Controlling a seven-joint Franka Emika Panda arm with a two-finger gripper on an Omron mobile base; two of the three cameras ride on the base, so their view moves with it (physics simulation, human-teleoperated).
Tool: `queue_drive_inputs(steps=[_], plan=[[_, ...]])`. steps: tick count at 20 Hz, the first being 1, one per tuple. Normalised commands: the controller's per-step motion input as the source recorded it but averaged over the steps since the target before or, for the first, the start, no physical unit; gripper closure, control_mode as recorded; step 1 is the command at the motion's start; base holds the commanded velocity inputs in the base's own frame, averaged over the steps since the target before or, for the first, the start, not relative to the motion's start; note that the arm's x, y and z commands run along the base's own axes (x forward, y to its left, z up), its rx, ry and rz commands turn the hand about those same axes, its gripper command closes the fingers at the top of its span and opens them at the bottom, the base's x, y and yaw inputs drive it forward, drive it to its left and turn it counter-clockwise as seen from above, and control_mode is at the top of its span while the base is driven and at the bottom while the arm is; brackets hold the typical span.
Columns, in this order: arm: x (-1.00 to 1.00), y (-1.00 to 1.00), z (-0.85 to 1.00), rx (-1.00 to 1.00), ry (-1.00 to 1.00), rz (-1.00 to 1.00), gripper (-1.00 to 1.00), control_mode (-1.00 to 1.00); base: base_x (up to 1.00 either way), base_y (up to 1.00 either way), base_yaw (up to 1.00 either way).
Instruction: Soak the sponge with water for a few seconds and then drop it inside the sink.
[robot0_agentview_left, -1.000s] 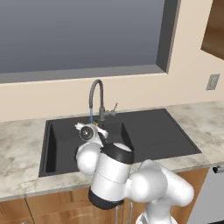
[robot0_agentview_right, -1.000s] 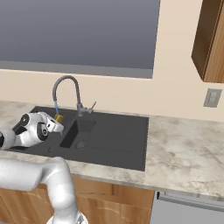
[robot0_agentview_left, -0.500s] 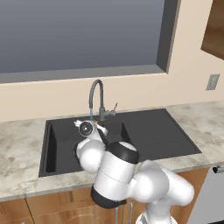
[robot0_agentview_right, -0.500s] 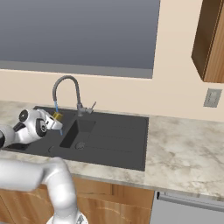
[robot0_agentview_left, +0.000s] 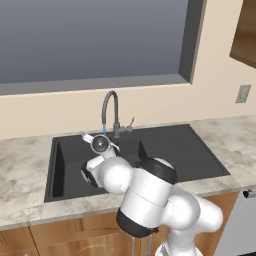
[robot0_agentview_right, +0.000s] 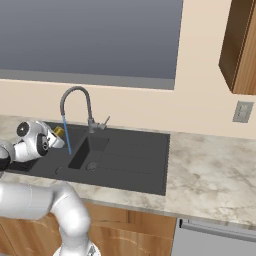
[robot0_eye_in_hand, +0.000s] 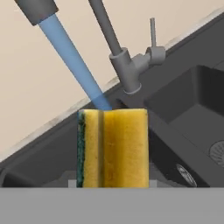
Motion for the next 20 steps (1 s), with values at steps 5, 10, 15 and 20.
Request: queue_drive_inputs(steps=[5,10,15,20], plan=[[-0.18,0.3,0.3,0.12,0.0,0.02,1.0,-1.0,0.0,0.0,0.0],[-0.19,0.34,0.29,0.12,0.04,0.0,1.0,-1.0,0.0,0.0,0.0],[-0.23,0.28,0.31,0.14,0.06,0.02,1.0,-1.0,0.0,0.0,0.0],[-0.24,0.29,0.44,0.07,0.08,0.04,1.0,-1.0,0.0,0.0,0.0]])
